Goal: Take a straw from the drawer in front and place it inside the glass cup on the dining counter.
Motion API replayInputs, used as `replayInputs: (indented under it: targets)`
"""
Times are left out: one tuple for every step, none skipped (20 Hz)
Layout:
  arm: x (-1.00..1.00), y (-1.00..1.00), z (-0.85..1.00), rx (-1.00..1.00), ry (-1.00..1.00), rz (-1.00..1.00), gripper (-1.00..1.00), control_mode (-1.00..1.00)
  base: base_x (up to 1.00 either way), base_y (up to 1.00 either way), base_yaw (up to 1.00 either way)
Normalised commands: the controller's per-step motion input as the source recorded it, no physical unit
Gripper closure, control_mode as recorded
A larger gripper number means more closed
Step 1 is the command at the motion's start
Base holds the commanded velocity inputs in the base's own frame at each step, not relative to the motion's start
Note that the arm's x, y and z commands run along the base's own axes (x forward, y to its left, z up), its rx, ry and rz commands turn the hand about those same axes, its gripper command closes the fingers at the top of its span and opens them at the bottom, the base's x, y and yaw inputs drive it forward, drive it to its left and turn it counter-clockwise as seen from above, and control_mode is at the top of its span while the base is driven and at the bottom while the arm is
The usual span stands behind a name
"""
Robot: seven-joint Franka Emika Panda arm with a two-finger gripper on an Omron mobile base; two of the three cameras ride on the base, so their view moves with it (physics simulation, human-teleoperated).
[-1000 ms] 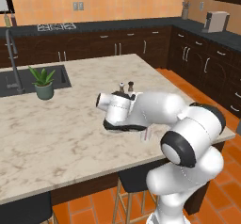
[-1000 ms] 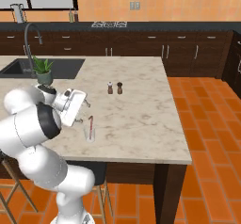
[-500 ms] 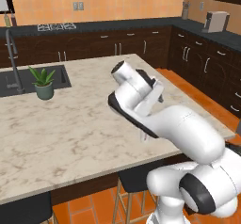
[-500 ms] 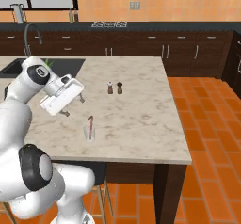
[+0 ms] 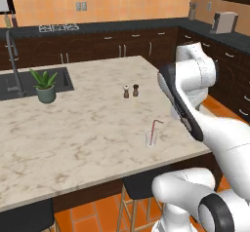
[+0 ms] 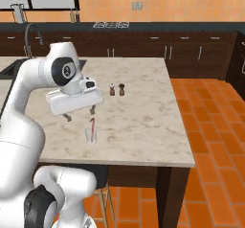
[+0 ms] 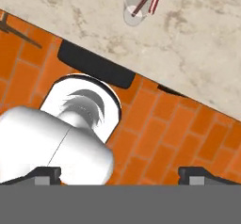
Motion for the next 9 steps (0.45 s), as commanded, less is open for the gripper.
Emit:
replayInputs:
  targets:
    - [-0.36,-0.88,0.00,0.36,0.08,-0.03,-1.00,-1.00,0.00,0.00,0.00]
    - [-0.30,-0.95,0.00,0.29,0.00,-0.02,-1.00,-1.00,0.00,0.00,0.00]
    - [-0.17,-0.96,0.00,0.21,0.00,0.00,-1.00,-1.00,0.00,0.00,0.00]
    - [-0.11,-0.98,0.00,0.16,0.00,0.00,-1.00,-1.00,0.00,0.00,0.00]
    - [-0.01,-0.89,-0.03,0.06,-0.04,0.00,-1.00,-1.00,0.00,0.00,0.00]
    - [0.00,-0.87,-0.08,0.00,-0.07,0.00,-1.00,-1.00,0.00,0.00,0.00]
    - [0.00,-0.86,-0.14,0.00,-0.09,0.00,-1.00,-1.00,0.00,0.00,0.00]
    - [0.00,-0.86,-0.19,0.00,-0.08,0.00,-1.00,-1.00,0.00,0.00,0.00]
    - [0.00,-0.86,-0.20,0.00,-0.07,-0.01,-1.00,-1.00,0.00,0.00,0.00]
